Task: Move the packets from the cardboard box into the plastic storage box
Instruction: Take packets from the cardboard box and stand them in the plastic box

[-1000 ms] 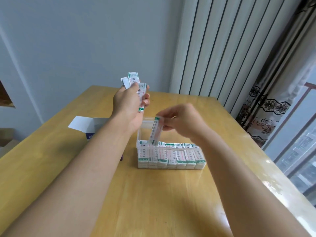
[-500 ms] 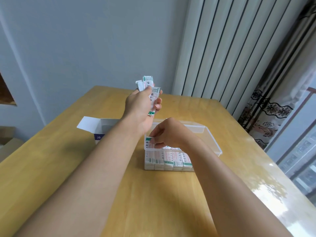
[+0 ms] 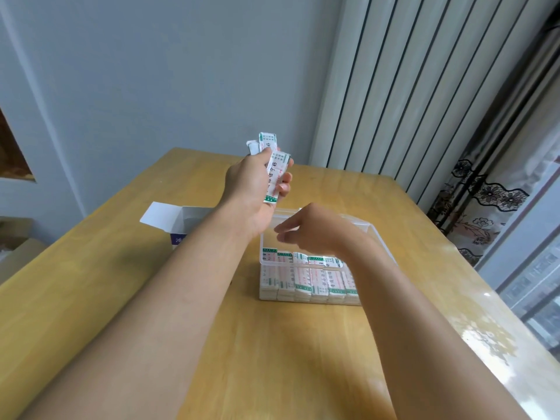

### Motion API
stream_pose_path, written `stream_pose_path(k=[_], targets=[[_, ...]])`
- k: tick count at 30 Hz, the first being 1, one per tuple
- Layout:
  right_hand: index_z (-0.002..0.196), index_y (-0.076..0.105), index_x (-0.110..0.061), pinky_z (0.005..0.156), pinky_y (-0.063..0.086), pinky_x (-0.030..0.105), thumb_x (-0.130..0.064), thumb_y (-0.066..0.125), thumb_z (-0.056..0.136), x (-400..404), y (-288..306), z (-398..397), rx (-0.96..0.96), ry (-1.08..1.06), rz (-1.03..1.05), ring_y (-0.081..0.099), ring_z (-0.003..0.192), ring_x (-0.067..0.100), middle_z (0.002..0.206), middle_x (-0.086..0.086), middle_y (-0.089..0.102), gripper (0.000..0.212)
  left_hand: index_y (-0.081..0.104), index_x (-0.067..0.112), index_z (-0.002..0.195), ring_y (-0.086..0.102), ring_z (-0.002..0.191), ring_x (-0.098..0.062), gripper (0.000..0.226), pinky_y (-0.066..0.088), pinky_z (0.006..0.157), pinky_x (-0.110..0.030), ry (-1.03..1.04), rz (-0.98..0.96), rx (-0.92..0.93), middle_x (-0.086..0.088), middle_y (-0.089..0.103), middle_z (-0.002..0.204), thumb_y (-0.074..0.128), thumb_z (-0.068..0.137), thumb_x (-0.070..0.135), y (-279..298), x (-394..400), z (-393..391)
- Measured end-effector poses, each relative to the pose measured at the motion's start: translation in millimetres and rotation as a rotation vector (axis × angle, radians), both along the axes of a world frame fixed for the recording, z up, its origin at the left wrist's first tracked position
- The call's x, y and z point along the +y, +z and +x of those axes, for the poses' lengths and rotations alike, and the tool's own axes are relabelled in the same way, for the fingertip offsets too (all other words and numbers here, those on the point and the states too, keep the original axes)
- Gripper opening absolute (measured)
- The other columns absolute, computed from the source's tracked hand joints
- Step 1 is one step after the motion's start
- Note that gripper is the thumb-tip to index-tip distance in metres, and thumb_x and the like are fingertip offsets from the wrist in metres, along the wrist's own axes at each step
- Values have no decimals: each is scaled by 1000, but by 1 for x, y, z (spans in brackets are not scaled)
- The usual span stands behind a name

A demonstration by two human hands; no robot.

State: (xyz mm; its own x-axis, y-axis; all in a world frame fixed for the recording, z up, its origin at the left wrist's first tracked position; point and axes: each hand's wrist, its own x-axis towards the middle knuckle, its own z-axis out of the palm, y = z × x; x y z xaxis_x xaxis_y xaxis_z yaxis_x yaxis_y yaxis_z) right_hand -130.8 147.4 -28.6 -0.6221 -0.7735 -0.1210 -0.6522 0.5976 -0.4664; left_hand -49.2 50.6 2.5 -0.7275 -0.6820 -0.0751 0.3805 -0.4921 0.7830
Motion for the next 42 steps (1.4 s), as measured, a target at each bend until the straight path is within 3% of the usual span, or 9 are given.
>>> stream_pose_path(k=[2,4,9,15,18,25,30,38,42], targets=[[111,79,-30,49,38,14,-31,69,96,12,16,-5,36,-39,-118,53,56,0,61,-20,62,18,65,6,105,53,48,-13,18,37,43,-19,-8,-20,-20,-9,68,76,51,104,16,-1,0,0],[106,80,-29,40,32,11,-33,67,97,27,32,-11,37,-103,-292,45,40,0,61,-12,63,16,66,5,104,51,48,-13,18,35,42,-19,-12,-44,-42,-9,68,74,53,103,16,-4,1,-1],[97,80,-28,54,40,25,-52,80,81,51,49,-15,51,-194,-749,49,51,5,58,-13,57,30,70,6,106,52,55,-14,21,36,45,-21,-69,-186,-158,-7,69,78,54,105,20,-11,15,-5],[79,76,-20,51,31,26,-45,93,65,61,47,-16,20,-155,-612,41,54,11,56,-12,49,34,67,15,99,60,52,-12,15,40,47,-23,-205,-337,-264,0,67,70,57,103,25,-17,38,-5],[72,74,-15,49,30,24,-39,94,66,63,46,-20,-2,-181,-561,41,55,13,58,-7,55,32,69,13,107,63,54,-12,20,40,45,-22,-246,-368,-287,-5,74,82,55,104,28,-16,43,-4],[102,72,-28,49,37,22,-38,92,70,65,43,-27,-27,-236,-487,58,60,9,73,-7,67,39,69,11,115,66,62,-19,36,39,45,-23,-397,-433,-345,-10,79,97,40,107,30,-16,45,0],[89,76,-23,49,38,22,-33,92,72,67,41,-32,-34,-237,-500,57,54,4,70,-7,74,26,65,11,122,72,71,-22,27,45,41,-25,-446,-428,-318,-9,78,101,42,107,14,-18,41,2],[76,76,-22,59,57,41,-26,86,80,66,38,-32,-42,-230,-499,59,62,16,74,-1,76,12,64,17,123,75,71,-20,23,47,40,-24,-384,-412,-321,-7,78,103,48,107,20,-22,40,-1],[82,75,-20,64,63,37,-22,80,87,66,38,-34,-44,-284,-586,71,71,20,80,-1,77,8,63,13,125,75,74,-20,23,51,44,-25,-404,-380,-294,-10,77,108,50,106,14,-22,37,-2]])
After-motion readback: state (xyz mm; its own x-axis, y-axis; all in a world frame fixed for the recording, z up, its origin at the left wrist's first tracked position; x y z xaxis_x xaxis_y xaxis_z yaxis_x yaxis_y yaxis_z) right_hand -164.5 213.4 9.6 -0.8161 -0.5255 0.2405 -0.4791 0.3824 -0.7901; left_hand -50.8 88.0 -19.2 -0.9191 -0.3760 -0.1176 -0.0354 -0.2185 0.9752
